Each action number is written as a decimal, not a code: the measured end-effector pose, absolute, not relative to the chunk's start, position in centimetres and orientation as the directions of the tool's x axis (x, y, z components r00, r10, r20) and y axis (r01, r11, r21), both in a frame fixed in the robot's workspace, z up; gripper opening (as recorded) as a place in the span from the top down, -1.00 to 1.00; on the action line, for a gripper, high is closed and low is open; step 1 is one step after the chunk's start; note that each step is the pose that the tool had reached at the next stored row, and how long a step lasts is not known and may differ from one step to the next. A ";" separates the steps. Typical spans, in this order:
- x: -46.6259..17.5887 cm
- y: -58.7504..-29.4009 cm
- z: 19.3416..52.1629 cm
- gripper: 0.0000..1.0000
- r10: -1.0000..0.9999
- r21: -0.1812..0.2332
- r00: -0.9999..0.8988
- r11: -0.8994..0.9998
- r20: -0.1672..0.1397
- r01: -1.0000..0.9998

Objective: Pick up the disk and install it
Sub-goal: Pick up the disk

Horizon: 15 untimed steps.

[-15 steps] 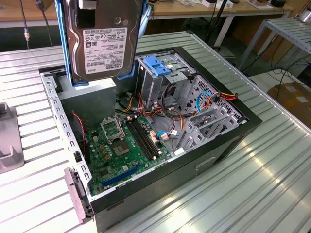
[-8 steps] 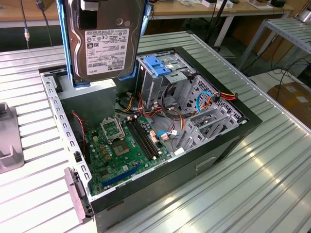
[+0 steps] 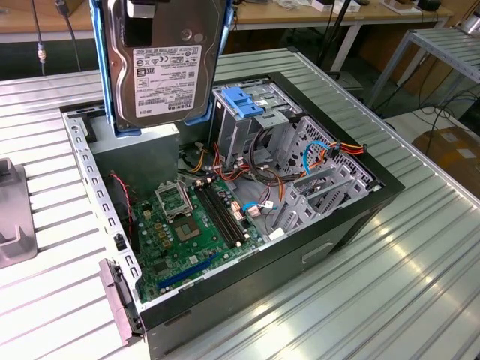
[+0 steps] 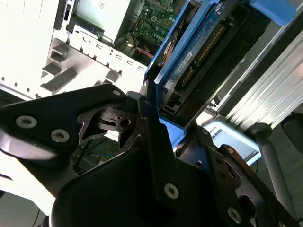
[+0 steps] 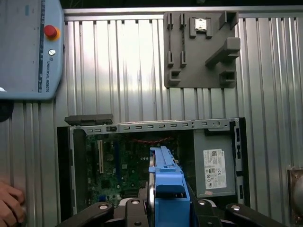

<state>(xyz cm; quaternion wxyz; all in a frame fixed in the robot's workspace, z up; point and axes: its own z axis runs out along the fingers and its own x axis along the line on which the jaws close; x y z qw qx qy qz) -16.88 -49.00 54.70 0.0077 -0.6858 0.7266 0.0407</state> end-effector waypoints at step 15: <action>-16.6 -49.5 54.7 0.26 -0.996 0.049 -0.059 0.056 -0.067 -0.997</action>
